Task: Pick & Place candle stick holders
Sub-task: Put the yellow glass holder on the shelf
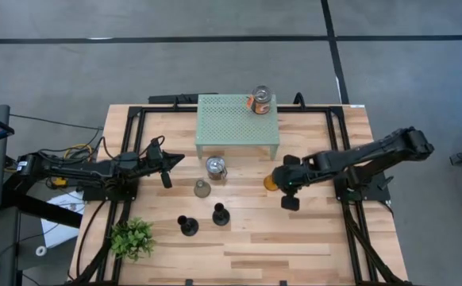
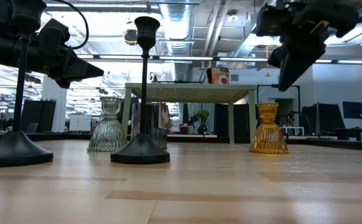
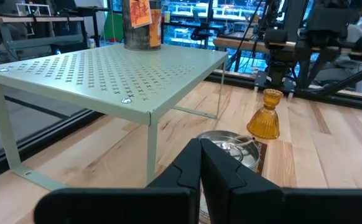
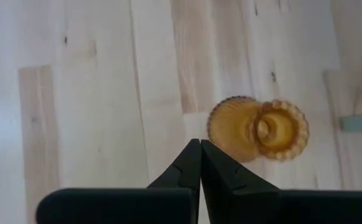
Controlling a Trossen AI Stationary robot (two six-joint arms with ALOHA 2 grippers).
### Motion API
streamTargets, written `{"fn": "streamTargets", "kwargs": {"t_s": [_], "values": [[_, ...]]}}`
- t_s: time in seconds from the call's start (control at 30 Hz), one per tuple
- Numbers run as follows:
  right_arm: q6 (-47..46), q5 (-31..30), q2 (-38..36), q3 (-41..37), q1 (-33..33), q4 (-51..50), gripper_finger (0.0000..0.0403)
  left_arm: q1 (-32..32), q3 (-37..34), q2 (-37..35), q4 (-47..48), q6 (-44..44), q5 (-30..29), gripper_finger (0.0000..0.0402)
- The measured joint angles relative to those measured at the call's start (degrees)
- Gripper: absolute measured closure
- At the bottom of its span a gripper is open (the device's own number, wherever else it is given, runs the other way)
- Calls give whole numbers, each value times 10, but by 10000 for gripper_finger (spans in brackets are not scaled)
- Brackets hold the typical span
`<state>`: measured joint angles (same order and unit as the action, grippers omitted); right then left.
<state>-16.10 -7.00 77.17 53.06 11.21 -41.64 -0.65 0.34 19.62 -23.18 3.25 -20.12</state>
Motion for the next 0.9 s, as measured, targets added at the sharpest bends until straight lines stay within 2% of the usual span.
{"fn": "streamTargets", "kwargs": {"t_s": [0.27, 0.47, 0.67, 0.9], "values": [[1, -17, 40, 5, -1, 11, 389, 0, 0, 0, 0, 0, 0, 394], [1, -52, 30, 22, -1, 3, 347, 0, 0, 0, 0, 0, 0, 394], [1, -51, 24, 28, -1, -8, 309, 0, 0, 0, 0, 0, 0, 394], [-4, -55, 66, 29, -1, -19, 283, 0, 0, 7, 0, 0, 0, 394]]}}
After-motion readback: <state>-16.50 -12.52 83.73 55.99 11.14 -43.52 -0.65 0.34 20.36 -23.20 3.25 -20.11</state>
